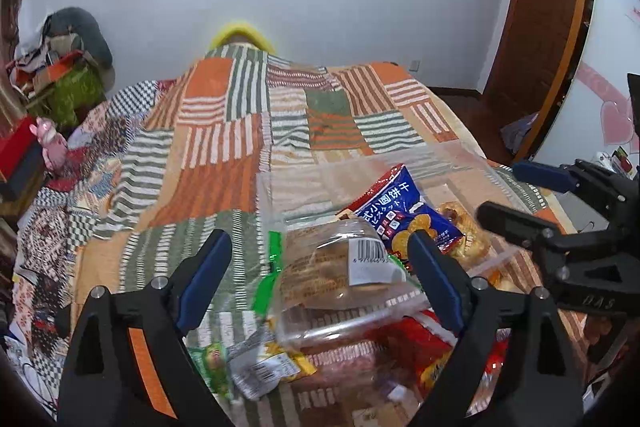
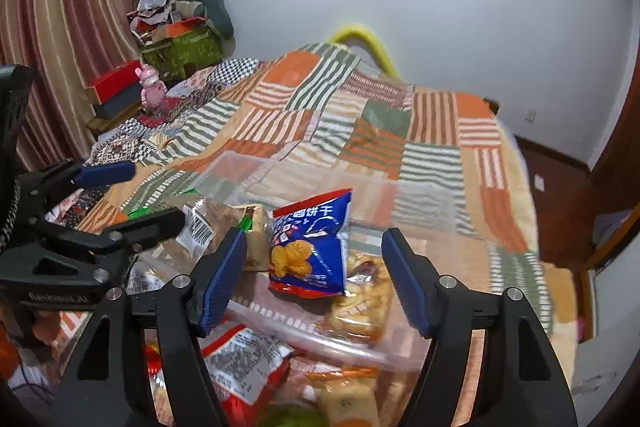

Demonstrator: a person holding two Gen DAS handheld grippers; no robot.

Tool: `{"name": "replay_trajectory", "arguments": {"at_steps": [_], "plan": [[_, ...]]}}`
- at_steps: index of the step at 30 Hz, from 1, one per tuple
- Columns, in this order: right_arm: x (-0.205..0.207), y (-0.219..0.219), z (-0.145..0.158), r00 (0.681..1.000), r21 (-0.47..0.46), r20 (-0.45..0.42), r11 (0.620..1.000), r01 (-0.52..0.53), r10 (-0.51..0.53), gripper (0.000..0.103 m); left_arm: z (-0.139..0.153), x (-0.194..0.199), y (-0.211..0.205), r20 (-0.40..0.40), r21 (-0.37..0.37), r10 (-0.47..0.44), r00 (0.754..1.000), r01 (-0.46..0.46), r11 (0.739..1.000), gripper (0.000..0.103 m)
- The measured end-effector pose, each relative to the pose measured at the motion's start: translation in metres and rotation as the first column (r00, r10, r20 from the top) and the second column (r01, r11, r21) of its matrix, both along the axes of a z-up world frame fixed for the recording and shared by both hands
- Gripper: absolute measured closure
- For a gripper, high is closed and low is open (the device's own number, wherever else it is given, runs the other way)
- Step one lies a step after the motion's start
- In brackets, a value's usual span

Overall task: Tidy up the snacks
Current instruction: 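Carry the cracker bag with the right gripper into the box while the left drops bread, then grasp the wafer pack with the right gripper while the left grasps the pea bag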

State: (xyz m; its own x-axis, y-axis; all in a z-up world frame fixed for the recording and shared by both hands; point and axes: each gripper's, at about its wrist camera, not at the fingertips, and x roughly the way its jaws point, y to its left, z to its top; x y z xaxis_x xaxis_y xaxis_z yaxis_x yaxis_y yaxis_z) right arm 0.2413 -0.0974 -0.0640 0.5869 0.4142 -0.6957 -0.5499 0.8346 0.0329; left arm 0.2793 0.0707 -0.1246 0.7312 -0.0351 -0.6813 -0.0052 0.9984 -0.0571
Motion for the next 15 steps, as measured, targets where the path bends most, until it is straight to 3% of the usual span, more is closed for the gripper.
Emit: {"name": "replay_trajectory", "arguments": {"at_steps": [8,15], "plan": [[-0.024,-0.026,0.013,0.996,-0.013,0.075,0.999,0.044,-0.043,0.031,0.009,-0.035,0.032,0.020,0.042,0.037,0.999,-0.038,0.998,0.006],[-0.035,-0.054,0.003,0.993,-0.027,0.055,0.994,0.103,-0.102,0.029,-0.015,-0.058,0.070,-0.046,0.068,0.110,0.993,-0.107,0.992,0.005]]}}
